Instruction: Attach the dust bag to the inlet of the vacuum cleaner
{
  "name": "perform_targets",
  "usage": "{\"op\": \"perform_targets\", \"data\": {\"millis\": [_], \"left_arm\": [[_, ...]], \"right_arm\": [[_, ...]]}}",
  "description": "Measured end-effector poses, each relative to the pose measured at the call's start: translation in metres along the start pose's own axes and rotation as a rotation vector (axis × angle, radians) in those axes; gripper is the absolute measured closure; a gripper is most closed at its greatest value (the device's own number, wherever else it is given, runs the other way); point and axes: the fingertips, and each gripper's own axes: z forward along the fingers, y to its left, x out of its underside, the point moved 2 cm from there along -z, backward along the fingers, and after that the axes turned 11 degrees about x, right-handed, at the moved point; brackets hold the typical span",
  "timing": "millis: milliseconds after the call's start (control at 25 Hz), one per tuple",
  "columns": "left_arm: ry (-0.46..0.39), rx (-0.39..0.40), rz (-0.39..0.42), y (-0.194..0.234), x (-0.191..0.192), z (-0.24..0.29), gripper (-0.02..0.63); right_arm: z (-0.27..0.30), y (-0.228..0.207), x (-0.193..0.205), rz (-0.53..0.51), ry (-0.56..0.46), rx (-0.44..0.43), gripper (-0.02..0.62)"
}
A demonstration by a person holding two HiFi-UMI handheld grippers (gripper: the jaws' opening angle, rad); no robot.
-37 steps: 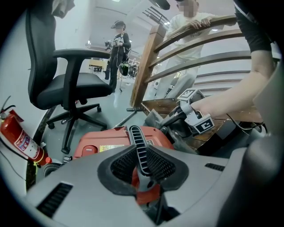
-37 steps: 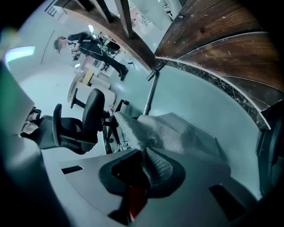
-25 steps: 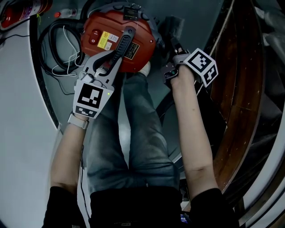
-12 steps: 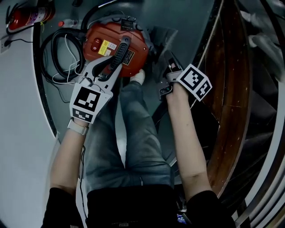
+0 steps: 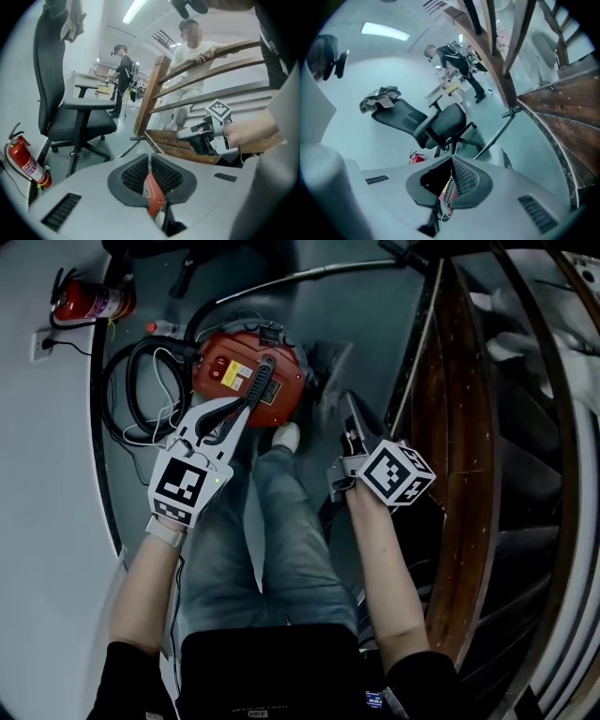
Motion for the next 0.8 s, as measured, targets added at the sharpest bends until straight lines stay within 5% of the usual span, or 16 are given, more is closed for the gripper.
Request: {"op": "perform_targets", "data": {"millis": [200,800], "left_arm": [[-0.05,0.002,0.071,-0.028,-0.042,-0.041,0.589],[-0.237,-0.054,0.09,-0.107,-0.186,-0.17,0.589]], "right_arm": [[-0.046,0.041,-0.015,-0.085,-0.032,-0.087,0.569],[-0.198,0.187,-0.078,-0.32,-0.194,-0.266,0.569]]}}
